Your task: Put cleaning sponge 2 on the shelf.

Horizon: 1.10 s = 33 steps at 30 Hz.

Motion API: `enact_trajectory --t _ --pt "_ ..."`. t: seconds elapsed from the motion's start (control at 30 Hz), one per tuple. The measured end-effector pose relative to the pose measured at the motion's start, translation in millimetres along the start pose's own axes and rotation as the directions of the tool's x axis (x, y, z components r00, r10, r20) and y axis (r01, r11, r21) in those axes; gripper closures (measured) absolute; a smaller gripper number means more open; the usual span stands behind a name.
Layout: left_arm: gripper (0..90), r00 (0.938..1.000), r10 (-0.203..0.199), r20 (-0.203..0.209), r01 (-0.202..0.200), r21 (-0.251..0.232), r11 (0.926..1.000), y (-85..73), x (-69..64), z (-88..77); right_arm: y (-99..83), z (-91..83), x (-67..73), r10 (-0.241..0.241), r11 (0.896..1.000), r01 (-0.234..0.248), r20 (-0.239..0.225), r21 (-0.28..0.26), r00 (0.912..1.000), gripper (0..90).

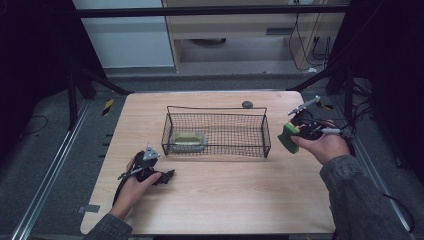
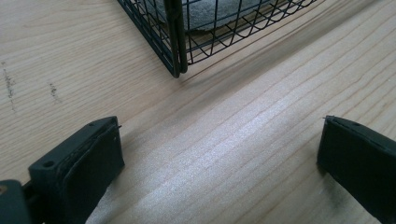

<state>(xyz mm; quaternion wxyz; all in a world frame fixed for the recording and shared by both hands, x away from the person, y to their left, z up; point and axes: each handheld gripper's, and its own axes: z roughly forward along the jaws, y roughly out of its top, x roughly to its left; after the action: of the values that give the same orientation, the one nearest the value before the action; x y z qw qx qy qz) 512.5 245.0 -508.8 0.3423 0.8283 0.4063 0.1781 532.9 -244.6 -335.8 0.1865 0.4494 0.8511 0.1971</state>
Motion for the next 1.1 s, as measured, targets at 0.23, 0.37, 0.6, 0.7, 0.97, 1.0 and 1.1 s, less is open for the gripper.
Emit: enact_trajectory --t 0.23,0.37,0.6,0.7,0.97,1.0,1.1 --pt "0.0 1.0000 0.004 0.000 -0.004 0.000 1.0000 0.1 0.3 0.0 18.3 -8.3 -3.5 -0.018 0.999 0.018 0.026 -0.026 0.9995 64.1" --pt "0.0 1.0000 0.004 0.000 -0.004 0.001 1.0000 0.1 0.3 -0.1 29.2 -12.9 -4.2 -0.024 0.998 0.027 0.041 -0.051 0.9989 64.1" --pt "0.0 1.0000 0.004 0.000 -0.004 0.003 1.0000 0.2 0.3 -0.2 55.4 -20.6 -0.2 -0.060 0.995 0.066 0.070 -0.081 0.9957 64.2" --pt "0.0 1.0000 0.003 0.000 -0.003 0.003 1.0000 0.2 0.3 -0.2 61.0 -21.5 1.0 -0.062 0.994 0.068 0.074 -0.088 0.9954 64.1" --pt "0.0 1.0000 0.004 0.000 -0.004 0.004 1.0000 0.2 0.3 -0.3 81.0 -18.1 8.6 -0.088 0.988 0.096 0.071 -0.118 0.9936 64.1" --pt "0.0 1.0000 0.005 0.000 -0.005 0.004 1.0000 0.2 0.4 -0.3 82.7 -16.7 9.5 -0.090 0.988 0.098 0.069 -0.118 0.9935 64.1" --pt "0.0 1.0000 0.004 0.000 -0.004 0.002 1.0000 0.2 0.3 -0.2 86.6 -10.8 12.3 -0.094 0.989 0.102 0.071 -0.111 0.9930 64.1"
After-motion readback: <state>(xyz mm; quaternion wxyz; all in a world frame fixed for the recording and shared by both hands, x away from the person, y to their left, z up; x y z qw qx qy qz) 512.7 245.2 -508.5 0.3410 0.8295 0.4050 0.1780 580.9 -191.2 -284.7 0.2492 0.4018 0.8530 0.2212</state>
